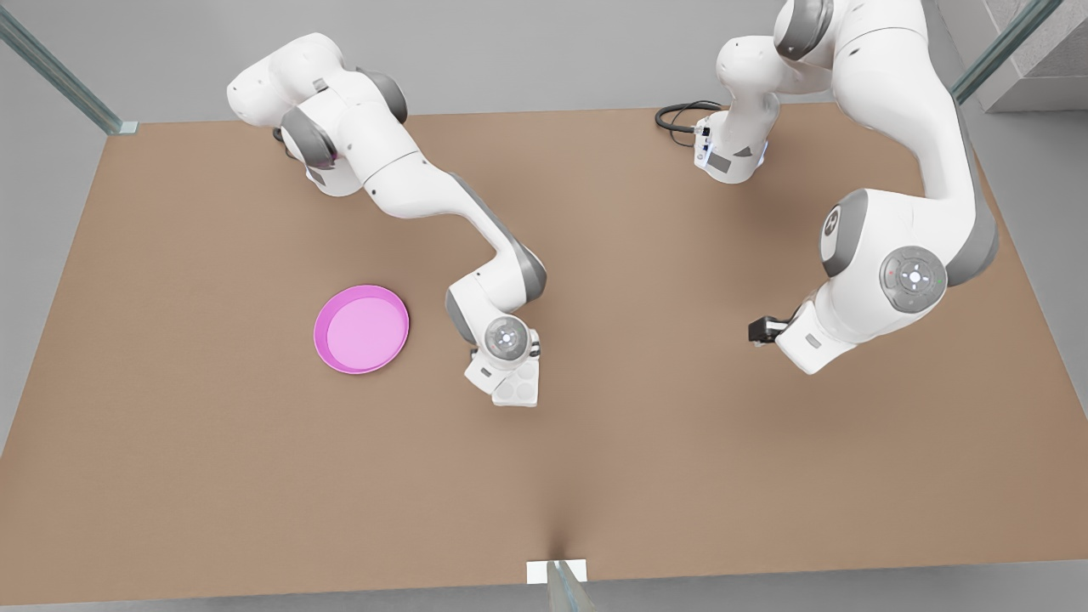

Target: Pack egg into the box and close the box lid

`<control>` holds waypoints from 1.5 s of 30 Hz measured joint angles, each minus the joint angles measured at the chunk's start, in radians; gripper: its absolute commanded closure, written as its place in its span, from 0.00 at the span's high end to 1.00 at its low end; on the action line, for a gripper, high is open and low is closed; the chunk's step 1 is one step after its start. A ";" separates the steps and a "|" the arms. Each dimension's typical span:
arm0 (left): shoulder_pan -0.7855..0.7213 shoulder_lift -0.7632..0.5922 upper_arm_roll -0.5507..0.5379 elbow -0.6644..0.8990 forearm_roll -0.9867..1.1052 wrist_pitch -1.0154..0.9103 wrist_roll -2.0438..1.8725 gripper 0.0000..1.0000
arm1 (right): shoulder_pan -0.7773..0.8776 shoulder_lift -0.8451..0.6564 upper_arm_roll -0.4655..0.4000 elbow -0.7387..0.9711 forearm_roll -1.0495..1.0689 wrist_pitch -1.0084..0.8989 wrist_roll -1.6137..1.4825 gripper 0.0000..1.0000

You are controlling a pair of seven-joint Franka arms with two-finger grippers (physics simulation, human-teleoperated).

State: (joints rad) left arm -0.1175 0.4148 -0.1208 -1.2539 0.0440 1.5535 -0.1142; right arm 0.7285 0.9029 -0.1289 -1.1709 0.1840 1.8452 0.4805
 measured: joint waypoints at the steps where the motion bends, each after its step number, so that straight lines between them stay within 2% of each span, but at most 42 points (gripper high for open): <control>1: 0.000 0.000 0.000 0.000 0.000 0.000 0.000 1.00 | -0.007 -0.001 0.001 0.001 0.001 -0.005 0.007 1.00; 3: -0.005 0.001 0.000 0.002 0.000 0.001 -0.001 1.00 | -0.051 -0.012 0.006 0.001 0.002 -0.015 0.020 1.00; 5: -0.030 0.001 -0.002 0.002 -0.004 0.001 -0.007 1.00 | -0.200 -0.067 0.060 -0.024 -0.003 -0.033 0.020 1.00; 9: -0.224 -0.003 -0.004 -0.005 -0.040 -0.003 -0.064 1.00 | -0.657 -0.324 0.094 -0.252 -0.085 -0.093 -0.076 1.00; 13: -0.444 0.051 -0.004 -0.018 -0.050 0.028 -0.168 1.00 | -0.806 -0.539 0.096 -0.286 -0.175 -0.167 -0.213 1.00; 15: -0.515 0.121 -0.004 -0.020 -0.048 0.067 -0.225 1.00 | -0.817 -0.578 0.110 -0.259 -0.187 -0.190 -0.259 1.00; 18: -0.584 0.193 -0.002 -0.074 -0.042 0.154 -0.306 1.00 | -0.810 -0.569 0.189 -0.221 -0.197 -0.167 -0.304 1.00; 21: -0.592 0.245 -0.001 -0.105 -0.024 0.244 -0.375 1.00 | -0.839 -0.619 0.190 -0.215 -0.199 -0.182 -0.338 1.00; 24: -0.587 0.289 0.004 -0.102 -0.010 0.324 -0.432 1.00 | -0.817 -0.651 0.203 -0.282 -0.202 -0.174 -0.369 1.00; 30: -0.594 0.358 0.006 -0.102 0.005 0.458 -0.524 1.00 | -0.801 -0.660 0.225 -0.229 -0.203 -0.171 -0.416 1.00; 34: -0.567 0.370 0.012 -0.068 0.007 0.530 -0.568 1.00 | -0.802 -0.663 0.239 -0.223 -0.207 -0.170 -0.441 1.00; 39: -0.539 0.429 0.038 0.052 0.007 0.604 -0.605 1.00 | -0.804 -0.662 0.241 -0.223 -0.210 -0.170 -0.464 1.00; 41: -0.533 0.419 0.057 0.061 0.008 0.621 -0.616 1.00 | -0.804 -0.663 0.241 -0.223 -0.210 -0.170 -0.472 1.00; 45: -0.394 0.237 0.100 0.062 0.043 0.514 -0.583 1.00 | -0.804 -0.665 0.242 -0.223 -0.211 -0.170 -0.486 1.00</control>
State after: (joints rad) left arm -0.5111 0.6522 -0.0211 -1.1923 0.0866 2.0678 -0.6973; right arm -0.0754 0.2377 0.1131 -1.3934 -0.0267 1.6756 -0.0052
